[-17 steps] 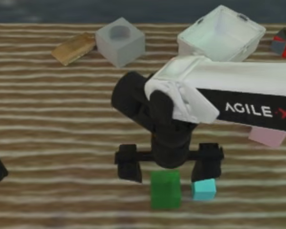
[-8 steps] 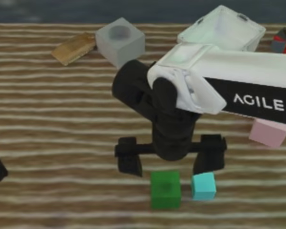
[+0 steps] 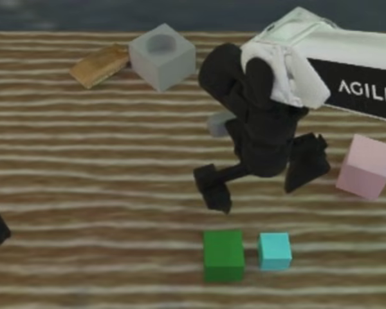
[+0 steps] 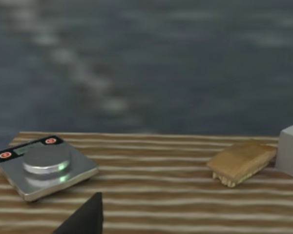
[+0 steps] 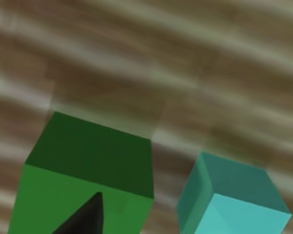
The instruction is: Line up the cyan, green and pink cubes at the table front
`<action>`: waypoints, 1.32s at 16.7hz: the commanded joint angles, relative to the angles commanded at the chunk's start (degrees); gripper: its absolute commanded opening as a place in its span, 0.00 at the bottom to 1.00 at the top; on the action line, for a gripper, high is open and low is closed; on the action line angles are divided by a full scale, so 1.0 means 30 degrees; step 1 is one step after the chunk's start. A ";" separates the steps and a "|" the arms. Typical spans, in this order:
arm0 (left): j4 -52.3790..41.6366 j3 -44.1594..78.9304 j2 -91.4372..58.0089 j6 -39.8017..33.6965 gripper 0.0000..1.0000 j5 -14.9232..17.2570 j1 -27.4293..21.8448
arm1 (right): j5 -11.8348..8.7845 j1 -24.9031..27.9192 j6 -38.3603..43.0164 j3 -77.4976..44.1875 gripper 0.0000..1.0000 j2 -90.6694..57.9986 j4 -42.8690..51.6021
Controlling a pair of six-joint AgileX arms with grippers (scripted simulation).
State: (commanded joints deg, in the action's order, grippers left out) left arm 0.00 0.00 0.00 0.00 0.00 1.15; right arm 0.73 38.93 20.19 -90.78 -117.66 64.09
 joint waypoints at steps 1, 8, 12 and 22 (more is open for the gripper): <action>0.0000 0.0000 0.0000 0.0000 1.00 0.0000 0.0000 | -0.0016 -0.0663 -0.1743 -0.0086 1.00 -0.0122 0.0075; 0.0000 0.0000 0.0000 0.0000 1.00 0.0000 0.0000 | -0.0099 -0.5661 -1.5508 -0.0416 1.00 -0.0731 0.0492; 0.0000 0.0000 0.0000 0.0000 1.00 0.0000 0.0000 | -0.0139 -0.8198 -2.1903 -0.0477 1.00 -0.0578 0.0386; 0.0000 0.0000 0.0000 0.0000 1.00 0.0000 0.0000 | -0.0199 -0.9950 -2.5658 -0.0469 1.00 -0.0186 0.0066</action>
State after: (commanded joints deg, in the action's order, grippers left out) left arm 0.00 0.00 0.00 0.00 0.00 1.15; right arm 0.13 9.08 -56.78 -92.18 -118.22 64.29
